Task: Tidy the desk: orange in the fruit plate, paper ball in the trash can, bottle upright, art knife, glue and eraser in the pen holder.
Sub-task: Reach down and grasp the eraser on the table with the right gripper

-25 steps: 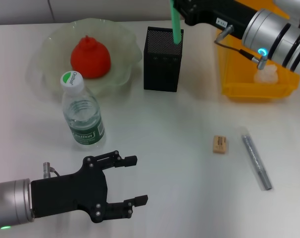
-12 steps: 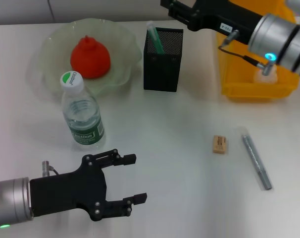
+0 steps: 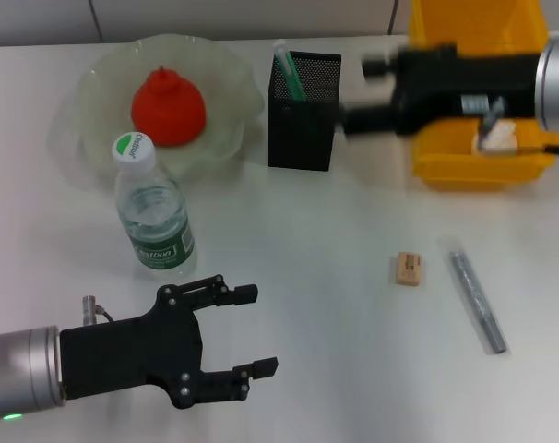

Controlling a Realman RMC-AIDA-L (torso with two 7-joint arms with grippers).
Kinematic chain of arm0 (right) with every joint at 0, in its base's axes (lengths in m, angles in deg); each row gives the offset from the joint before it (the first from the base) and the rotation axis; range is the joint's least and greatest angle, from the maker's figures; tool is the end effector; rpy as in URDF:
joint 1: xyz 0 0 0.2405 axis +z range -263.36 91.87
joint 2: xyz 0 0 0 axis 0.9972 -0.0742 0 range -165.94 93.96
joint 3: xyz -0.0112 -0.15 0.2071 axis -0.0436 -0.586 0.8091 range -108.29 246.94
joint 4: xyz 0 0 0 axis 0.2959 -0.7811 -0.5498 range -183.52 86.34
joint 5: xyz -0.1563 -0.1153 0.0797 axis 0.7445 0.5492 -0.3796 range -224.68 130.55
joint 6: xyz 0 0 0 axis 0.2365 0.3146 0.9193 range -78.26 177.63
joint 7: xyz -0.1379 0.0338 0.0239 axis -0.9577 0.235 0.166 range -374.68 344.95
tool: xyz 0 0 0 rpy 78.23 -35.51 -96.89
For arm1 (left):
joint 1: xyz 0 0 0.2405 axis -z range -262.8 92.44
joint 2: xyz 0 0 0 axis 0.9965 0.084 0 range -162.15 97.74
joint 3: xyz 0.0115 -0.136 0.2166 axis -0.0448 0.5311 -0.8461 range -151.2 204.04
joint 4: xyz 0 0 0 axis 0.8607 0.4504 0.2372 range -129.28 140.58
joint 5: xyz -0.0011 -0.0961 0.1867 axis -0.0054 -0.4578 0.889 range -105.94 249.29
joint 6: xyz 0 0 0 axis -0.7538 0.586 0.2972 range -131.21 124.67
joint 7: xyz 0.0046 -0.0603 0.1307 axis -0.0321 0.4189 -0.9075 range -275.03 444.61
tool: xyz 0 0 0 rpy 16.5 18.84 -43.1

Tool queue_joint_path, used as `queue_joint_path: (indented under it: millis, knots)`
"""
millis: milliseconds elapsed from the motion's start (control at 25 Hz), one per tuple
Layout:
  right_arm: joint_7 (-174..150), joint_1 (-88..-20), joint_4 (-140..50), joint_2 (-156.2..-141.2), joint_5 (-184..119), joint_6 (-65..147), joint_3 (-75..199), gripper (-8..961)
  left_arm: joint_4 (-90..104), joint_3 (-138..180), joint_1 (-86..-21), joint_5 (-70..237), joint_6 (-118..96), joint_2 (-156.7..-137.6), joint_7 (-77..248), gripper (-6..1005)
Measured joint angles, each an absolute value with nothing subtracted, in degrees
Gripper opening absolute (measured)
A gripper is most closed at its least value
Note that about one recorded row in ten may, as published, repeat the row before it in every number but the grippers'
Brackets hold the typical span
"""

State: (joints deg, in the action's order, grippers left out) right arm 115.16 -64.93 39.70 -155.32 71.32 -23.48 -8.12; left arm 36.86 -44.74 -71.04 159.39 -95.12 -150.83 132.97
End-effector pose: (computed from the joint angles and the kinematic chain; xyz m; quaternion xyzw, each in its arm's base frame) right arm 0.1428 0.3432 0.0235 -0.9455 0.2274 0.1181 0.2009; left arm -0.2812 0.2275 -0.0528 -0.9471 -0.0619 -0.3017 0.0903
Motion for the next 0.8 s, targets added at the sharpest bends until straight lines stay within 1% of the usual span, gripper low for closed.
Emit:
queue_joint_path:
  millis: [40, 120, 200, 240, 400, 600, 800]
  knots:
    - [115.16, -64.93, 39.7, -155.32, 71.32, -23.48, -8.12, 803, 36.86, -44.74, -71.04, 159.39, -95.12, -150.83, 132.97, 783]
    - [119.95, -61.82, 40.5, -155.09, 78.55, -29.31, -7.94, 841, 36.79, -44.73, -71.03, 159.38, -95.09, -150.84, 133.01, 783]
    - [123.55, -57.58, 39.5, -155.02, 87.81, -35.59, -8.16, 835, 36.27, -44.55, -70.83, 159.39, -95.06, -150.86, 133.03, 783]
    - [123.55, -57.58, 39.5, -155.02, 87.81, -35.59, -8.16, 831, 36.27, -44.55, -70.83, 159.39, -95.06, -150.86, 133.03, 783]
    - [125.61, -52.58, 33.75, -155.2, 96.58, -40.23, -9.11, 819, 36.06, -44.53, -70.75, 159.39, -95.04, -150.86, 133.04, 783]
    - [121.12, -49.75, 27.14, -155.09, 97.68, -40.78, -11.04, 803, 35.64, -44.5, -70.73, 159.39, -94.97, -150.83, 133.04, 783]
    - [118.02, -48.98, 24.88, -155.13, 99.24, -40.39, -14.04, 787, 35.27, -44.52, -70.59, 159.39, -94.92, -150.77, 133.02, 783]
